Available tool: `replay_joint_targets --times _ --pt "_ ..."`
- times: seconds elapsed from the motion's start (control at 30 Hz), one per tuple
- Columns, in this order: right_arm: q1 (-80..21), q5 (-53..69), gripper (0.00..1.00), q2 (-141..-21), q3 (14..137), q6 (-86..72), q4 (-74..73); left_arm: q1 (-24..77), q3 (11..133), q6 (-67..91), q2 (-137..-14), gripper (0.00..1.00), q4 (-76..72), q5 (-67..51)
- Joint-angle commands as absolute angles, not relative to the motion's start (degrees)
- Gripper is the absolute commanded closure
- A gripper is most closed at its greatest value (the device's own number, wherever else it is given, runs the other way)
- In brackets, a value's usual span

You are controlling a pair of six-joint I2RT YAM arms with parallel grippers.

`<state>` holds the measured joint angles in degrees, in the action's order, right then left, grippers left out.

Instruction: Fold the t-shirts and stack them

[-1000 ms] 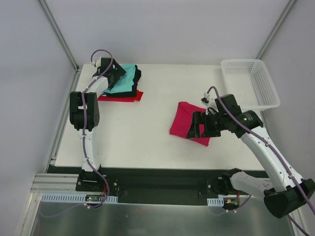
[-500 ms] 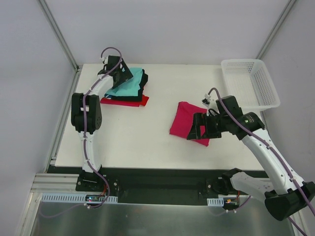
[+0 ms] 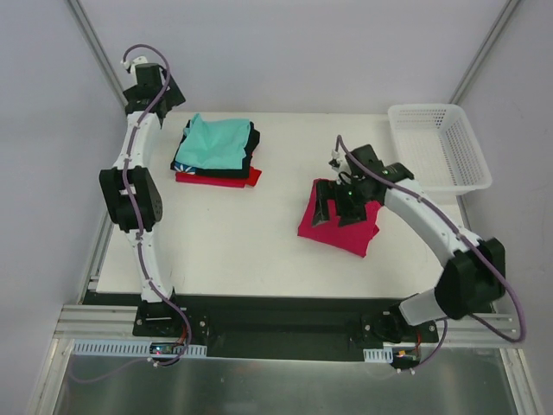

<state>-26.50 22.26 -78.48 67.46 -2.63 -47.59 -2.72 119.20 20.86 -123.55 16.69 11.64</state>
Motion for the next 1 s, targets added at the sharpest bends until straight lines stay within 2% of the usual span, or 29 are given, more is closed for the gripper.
replay_joint_targets --times 0.0,0.1,0.3,0.57,0.8,0.97 --pt "-26.63 19.16 0.04 -92.0 79.59 -0.35 -42.54 -6.41 120.59 16.87 -128.14 0.01 17.93 13.54" --pt "-26.63 20.47 0.04 -99.03 84.1 0.71 -42.63 -7.56 119.62 17.93 -128.41 0.01 18.02 12.56" --pt "-26.63 19.69 0.04 -103.88 88.67 0.26 -41.49 -4.93 119.36 14.77 -127.53 0.01 17.93 15.46" --pt "-26.63 20.48 0.04 -116.45 107.81 1.76 -44.38 -1.41 119.0 11.08 -128.05 0.01 17.93 20.82" --pt "-25.4 20.65 0.04 -124.44 118.36 3.43 -42.36 -2.72 120.67 10.89 -130.25 0.01 18.02 26.28" --pt "-25.14 23.11 0.04 -124.37 115.06 3.95 -41.93 -4.04 124.36 11.25 -131.48 0.01 18.02 24.44"
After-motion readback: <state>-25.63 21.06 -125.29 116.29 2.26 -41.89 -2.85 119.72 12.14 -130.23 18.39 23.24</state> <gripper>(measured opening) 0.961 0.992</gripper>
